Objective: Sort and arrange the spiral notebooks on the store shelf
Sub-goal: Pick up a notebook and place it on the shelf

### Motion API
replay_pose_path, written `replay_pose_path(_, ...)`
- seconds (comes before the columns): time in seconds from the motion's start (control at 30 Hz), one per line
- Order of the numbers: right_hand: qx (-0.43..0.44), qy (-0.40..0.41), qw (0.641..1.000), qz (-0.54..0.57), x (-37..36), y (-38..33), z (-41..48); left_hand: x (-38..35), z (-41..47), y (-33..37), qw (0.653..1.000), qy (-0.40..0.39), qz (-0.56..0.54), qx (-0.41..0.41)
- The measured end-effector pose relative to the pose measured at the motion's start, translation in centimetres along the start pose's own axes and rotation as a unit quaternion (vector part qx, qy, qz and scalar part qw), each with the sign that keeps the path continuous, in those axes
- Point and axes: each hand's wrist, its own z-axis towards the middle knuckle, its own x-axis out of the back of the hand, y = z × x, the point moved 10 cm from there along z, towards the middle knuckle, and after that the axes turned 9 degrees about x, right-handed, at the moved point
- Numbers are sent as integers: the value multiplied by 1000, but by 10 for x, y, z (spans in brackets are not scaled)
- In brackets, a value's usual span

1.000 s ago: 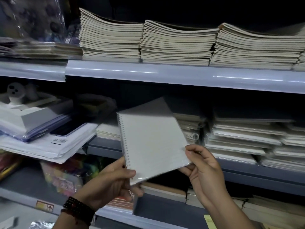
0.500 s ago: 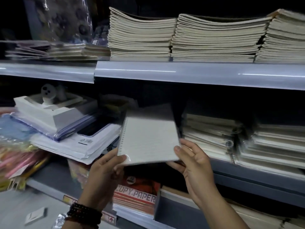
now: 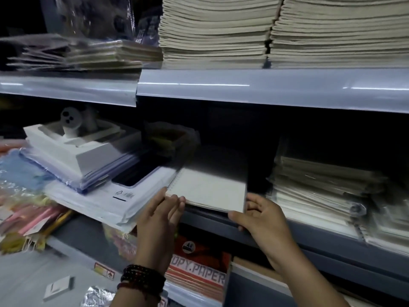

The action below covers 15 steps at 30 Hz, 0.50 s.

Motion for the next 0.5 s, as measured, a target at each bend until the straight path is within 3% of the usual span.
replay_pose_path(0.33,111,18,969,-219,7,4,46,-17,44,3,997,-31,39,-66)
replay_pose_path(0.5,129,68,948,-283,9,3,46,-16,40,7,996,22,55,-68)
